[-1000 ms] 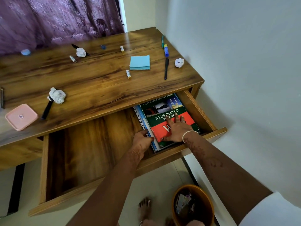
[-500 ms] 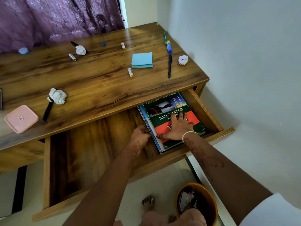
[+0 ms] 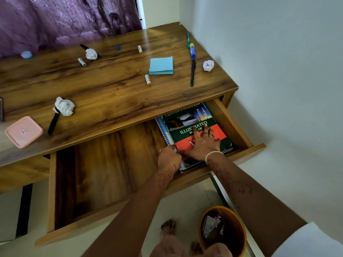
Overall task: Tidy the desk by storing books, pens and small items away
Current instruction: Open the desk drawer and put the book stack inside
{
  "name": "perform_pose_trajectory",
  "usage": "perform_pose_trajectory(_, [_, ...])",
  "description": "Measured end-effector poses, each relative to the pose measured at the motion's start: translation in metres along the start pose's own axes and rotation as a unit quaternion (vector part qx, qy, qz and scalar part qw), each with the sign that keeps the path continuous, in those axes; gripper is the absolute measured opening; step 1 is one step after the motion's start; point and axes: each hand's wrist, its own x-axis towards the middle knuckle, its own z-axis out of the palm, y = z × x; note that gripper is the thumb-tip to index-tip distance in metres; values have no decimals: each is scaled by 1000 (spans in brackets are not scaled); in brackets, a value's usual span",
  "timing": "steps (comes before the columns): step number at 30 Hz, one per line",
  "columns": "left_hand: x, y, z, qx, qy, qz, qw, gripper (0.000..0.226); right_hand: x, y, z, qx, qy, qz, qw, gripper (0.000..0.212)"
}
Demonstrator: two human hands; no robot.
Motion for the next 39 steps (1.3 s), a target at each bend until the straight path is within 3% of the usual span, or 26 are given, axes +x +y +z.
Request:
perform_pose_trajectory(12, [-11,4,11,-34,-60,-6,998,58,-6,3,-4,-13,-7,9,1000,112])
perform_pose_trajectory(16, [-15,9,14,-56,-47,-33,997,37,-7,3,-3,-15,-8,22,1000,111])
perform_pose_trajectory(30, [-7,0,6,-210,-54,-73,973,33,-12,4,-6,-17,-7,25,1000,113])
perform_pose_trajectory(34, [-1,2,3,-230,-72,-87,967,58,-12,6,-5,-9,20,-9,1000,113])
perform_pose_trajectory(39, [17,15,2,-215,-38,-60,974,58,-14,5,-4,-40,-12,-28,999,128])
